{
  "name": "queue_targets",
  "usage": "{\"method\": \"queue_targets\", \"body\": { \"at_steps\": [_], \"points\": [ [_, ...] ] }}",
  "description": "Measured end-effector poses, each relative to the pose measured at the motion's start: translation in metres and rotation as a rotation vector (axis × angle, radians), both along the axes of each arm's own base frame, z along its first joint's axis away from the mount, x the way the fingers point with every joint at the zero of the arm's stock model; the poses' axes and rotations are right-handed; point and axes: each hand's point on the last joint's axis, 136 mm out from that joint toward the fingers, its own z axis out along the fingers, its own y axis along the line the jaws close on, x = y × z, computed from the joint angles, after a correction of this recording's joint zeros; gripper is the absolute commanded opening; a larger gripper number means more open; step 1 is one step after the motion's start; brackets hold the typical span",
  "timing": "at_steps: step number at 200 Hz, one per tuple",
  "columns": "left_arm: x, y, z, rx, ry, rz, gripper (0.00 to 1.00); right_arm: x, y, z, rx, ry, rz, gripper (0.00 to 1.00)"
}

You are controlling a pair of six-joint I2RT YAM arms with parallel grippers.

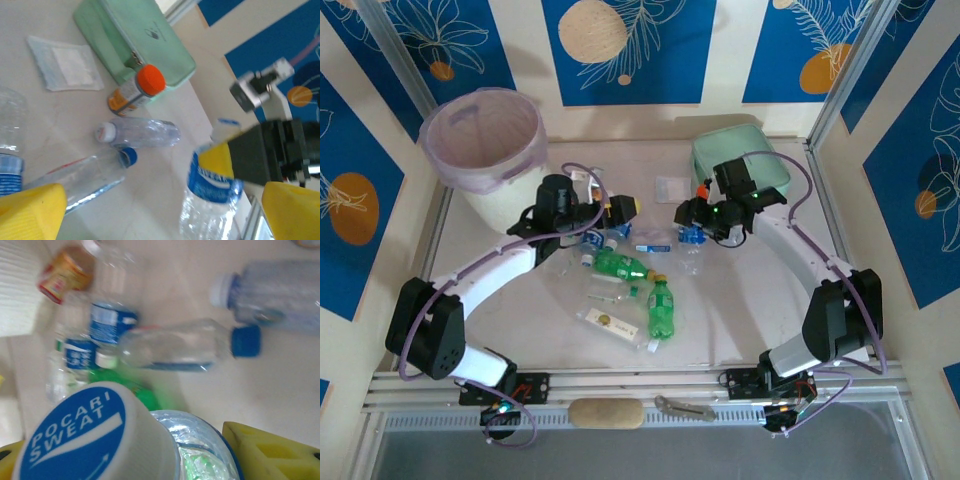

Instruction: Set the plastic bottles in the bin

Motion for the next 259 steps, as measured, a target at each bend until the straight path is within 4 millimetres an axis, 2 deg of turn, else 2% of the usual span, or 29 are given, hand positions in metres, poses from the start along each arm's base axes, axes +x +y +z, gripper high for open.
{"method": "queue_targets", "body": {
  "at_steps": [29,70,99,125,149,183,222,236,259],
  "points": [
    [-0.021,-0.027,0.002,-0.026,-0.015,-0.107,1.00,0.017,0.016,0.023,0.125,-0.069,-0.005,0.51],
    [-0.044,-0.054,-0.019,-0.002,0.009,-0.222,1.00,0.021,0.032,0.043,0.242,-0.091,0.021,0.51],
    [-0.051,-0.067,-0.036,0.026,0.023,-0.272,1.00,0.019,0.040,0.049,0.292,-0.091,0.038,0.51],
    [-0.053,-0.079,-0.038,0.027,0.026,-0.303,0.95,0.016,0.045,0.048,0.315,-0.078,0.050,0.51],
    [-0.052,-0.081,-0.039,0.029,0.024,-0.307,0.89,0.013,0.047,0.048,0.324,-0.070,0.057,0.51],
    [-0.049,-0.080,-0.041,0.038,0.018,-0.290,0.62,0.011,0.047,0.054,0.333,-0.079,0.064,0.51],
    [-0.049,-0.081,-0.041,0.044,0.001,-0.296,0.53,0.010,0.047,0.053,0.333,-0.078,0.063,0.52],
    [-0.049,-0.081,-0.041,0.045,0.000,-0.296,0.53,0.010,0.047,0.053,0.333,-0.077,0.062,0.57],
    [-0.049,-0.081,-0.041,0.045,-0.001,-0.295,0.53,0.010,0.046,0.053,0.331,-0.077,0.058,0.74]
  ]
}}
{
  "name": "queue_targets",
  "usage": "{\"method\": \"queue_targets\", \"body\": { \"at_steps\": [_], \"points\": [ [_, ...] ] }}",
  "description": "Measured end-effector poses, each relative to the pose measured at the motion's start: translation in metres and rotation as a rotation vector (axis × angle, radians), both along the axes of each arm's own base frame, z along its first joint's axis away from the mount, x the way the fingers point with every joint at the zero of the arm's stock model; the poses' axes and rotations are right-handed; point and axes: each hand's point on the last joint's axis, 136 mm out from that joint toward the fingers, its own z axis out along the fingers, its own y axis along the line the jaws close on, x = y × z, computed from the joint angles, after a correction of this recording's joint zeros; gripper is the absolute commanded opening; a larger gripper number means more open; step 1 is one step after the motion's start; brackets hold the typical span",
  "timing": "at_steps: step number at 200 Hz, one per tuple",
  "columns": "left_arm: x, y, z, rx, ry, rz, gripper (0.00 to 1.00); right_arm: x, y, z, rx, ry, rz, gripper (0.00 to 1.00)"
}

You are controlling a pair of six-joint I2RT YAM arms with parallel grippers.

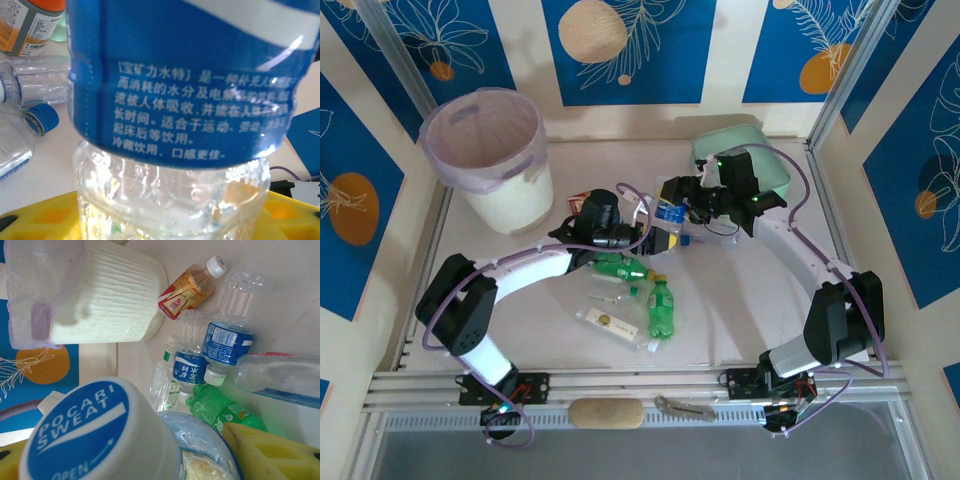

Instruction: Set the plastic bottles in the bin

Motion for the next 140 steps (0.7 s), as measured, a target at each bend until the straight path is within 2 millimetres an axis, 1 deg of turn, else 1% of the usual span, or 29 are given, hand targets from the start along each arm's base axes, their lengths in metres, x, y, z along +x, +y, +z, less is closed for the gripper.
{"method": "queue_targets", "body": {
  "at_steps": [15,37,64,82,97,106,120,133,140],
  "points": [
    [0.002,0.001,0.000,0.004,-0.004,0.013,0.52,0.001,-0.003,-0.001,-0.005,0.002,-0.009,0.81],
    [0.009,0.006,-0.004,0.035,-0.009,0.062,0.51,0.001,-0.014,0.007,-0.004,-0.008,-0.031,0.84],
    [0.017,0.022,-0.007,0.073,-0.017,0.142,0.51,0.002,-0.040,0.030,0.002,-0.065,-0.097,0.86],
    [0.023,0.035,-0.005,0.096,-0.025,0.185,0.51,0.001,-0.056,0.046,0.005,-0.108,-0.140,0.86],
    [0.030,0.048,-0.001,0.110,-0.035,0.222,0.51,0.000,-0.065,0.053,0.002,-0.133,-0.165,0.87],
    [0.035,0.058,0.002,0.127,-0.045,0.248,0.51,-0.002,-0.067,0.053,0.000,-0.136,-0.170,0.87],
    [0.044,0.072,0.012,0.155,-0.067,0.283,0.51,-0.004,-0.067,0.046,-0.003,-0.122,-0.169,0.87],
    [0.055,0.084,0.028,0.170,-0.103,0.313,0.51,-0.005,-0.066,0.036,-0.009,-0.099,-0.168,0.88],
    [0.061,0.091,0.041,0.174,-0.129,0.330,0.51,-0.006,-0.065,0.029,-0.013,-0.083,-0.164,0.88]
  ]
}}
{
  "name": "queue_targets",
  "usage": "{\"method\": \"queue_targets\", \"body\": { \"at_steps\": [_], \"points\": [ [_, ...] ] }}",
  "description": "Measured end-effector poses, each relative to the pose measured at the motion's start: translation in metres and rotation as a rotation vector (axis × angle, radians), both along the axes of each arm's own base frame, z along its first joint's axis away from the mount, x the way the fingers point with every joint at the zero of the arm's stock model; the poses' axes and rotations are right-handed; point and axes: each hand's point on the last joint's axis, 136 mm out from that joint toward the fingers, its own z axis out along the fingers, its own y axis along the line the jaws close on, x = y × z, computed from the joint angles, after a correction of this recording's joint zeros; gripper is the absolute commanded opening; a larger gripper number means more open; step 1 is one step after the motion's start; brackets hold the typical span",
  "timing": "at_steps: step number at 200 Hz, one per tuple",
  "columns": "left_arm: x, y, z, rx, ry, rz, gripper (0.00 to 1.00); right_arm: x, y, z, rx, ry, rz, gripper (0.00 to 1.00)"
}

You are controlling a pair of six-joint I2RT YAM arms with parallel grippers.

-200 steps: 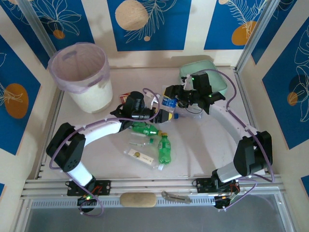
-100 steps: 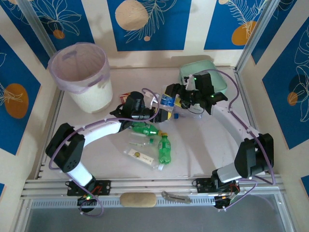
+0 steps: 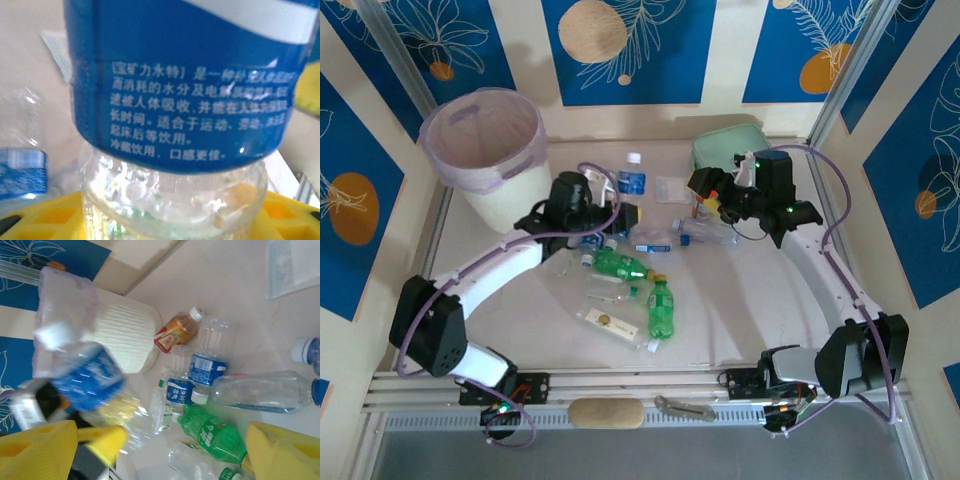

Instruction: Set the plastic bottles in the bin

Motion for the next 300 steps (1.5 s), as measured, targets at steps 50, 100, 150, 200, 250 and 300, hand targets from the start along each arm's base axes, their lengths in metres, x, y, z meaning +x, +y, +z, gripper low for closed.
{"method": "queue_targets", "body": {
  "at_steps": [50,100,150,200,250,300],
  "points": [
    [0.040,0.069,0.099,0.036,-0.197,0.150,0.51,-0.003,0.019,-0.027,-0.017,0.064,0.053,0.99],
    [0.059,0.157,0.159,0.225,-0.354,0.360,0.50,-0.007,0.031,-0.037,-0.063,0.061,0.083,0.99],
    [0.072,0.250,0.165,0.366,-0.381,0.590,0.49,-0.005,0.034,-0.049,-0.100,0.077,0.098,0.99],
    [0.097,0.295,0.154,0.397,-0.325,0.682,0.49,-0.007,0.032,-0.052,-0.134,0.081,0.097,0.99],
    [0.121,0.310,0.116,0.416,-0.180,0.688,0.49,-0.010,0.028,-0.044,-0.148,0.055,0.082,0.99],
    [0.134,0.311,0.091,0.433,-0.083,0.665,0.50,-0.011,0.026,-0.041,-0.150,0.044,0.076,0.99]
  ]
}}
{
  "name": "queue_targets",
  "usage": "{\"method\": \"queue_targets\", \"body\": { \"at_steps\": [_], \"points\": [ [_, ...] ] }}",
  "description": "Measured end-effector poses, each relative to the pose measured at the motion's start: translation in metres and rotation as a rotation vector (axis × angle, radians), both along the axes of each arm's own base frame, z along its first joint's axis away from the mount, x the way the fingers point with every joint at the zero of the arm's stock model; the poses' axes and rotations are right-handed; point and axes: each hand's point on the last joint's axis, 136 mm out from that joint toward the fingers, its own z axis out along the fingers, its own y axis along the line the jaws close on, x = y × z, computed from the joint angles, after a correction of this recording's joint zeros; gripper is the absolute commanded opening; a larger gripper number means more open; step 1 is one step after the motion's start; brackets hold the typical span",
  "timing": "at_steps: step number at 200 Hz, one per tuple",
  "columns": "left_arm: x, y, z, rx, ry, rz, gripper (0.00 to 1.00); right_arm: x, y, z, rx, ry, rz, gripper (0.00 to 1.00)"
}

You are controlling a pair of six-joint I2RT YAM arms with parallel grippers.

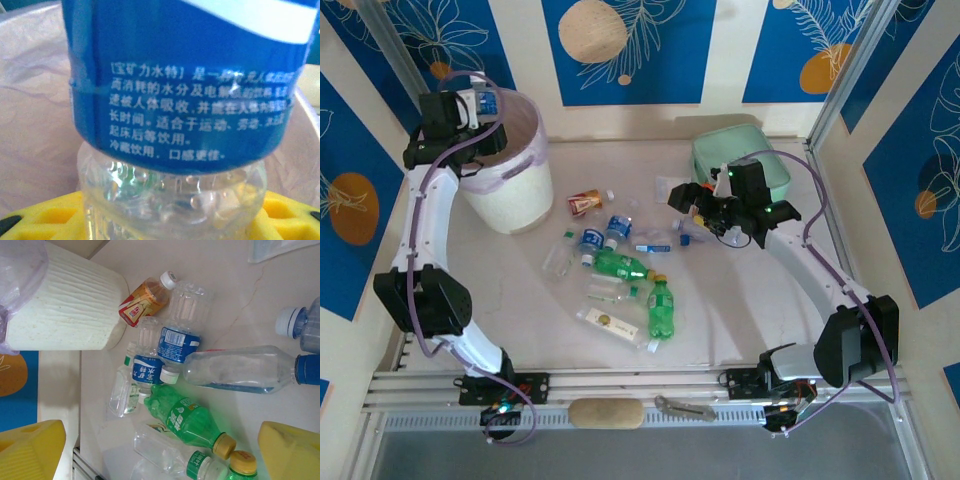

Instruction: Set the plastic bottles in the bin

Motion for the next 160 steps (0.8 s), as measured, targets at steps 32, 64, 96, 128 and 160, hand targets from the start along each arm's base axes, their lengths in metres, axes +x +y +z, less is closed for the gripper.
{"method": "queue_targets", "body": {
  "at_steps": [32,64,96,128,160],
  "points": [
    [0.002,0.000,-0.012,-0.006,0.039,-0.002,0.54,0.000,-0.001,0.000,-0.006,-0.002,-0.007,0.99],
    [0.001,-0.001,-0.016,-0.016,0.057,-0.006,0.69,-0.002,-0.003,0.005,-0.005,-0.016,-0.010,0.99],
    [0.001,-0.002,-0.015,-0.030,0.055,-0.001,0.85,-0.004,-0.002,0.008,-0.005,-0.024,-0.007,0.99],
    [0.001,-0.003,-0.007,-0.039,0.039,-0.002,0.88,-0.005,-0.001,0.008,-0.005,-0.022,-0.006,0.99],
    [-0.002,-0.010,0.004,-0.069,0.016,-0.028,0.95,-0.006,0.001,0.007,-0.006,-0.021,-0.001,0.99]
  ]
}}
